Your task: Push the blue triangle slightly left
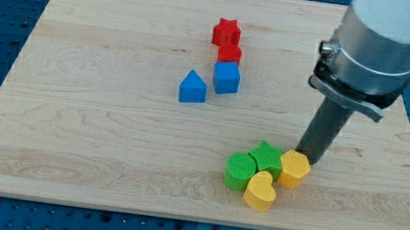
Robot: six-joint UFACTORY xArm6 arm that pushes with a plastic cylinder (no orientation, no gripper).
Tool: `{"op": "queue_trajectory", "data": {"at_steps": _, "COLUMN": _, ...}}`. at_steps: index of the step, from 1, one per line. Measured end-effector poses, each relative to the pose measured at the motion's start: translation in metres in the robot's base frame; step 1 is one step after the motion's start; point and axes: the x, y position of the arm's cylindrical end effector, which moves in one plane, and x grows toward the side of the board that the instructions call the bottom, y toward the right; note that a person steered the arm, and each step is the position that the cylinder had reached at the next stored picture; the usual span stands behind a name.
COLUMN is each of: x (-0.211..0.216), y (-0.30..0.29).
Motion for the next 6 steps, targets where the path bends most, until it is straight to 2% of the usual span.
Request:
{"op": "queue_trajectory", "data": {"at_steps": 1, "x": 0.001, "y": -0.005}}
{"op": "queue_trajectory", "data": {"at_steps": 2, "x": -0.02, "y": -0.024}}
{"op": "queue_trajectory", "data": {"at_steps": 3, "x": -0.071, "y": -0.068}}
{"op": "queue_trajectory", "data": {"at_steps": 4, "x": -0.082, "y": -0.145}}
{"op": "queue_trajectory", "data": {"at_steps": 5, "x": -0.082, "y": -0.19}}
{"op": "queue_trajectory", "data": {"at_steps": 6, "x": -0.082, "y": -0.193}}
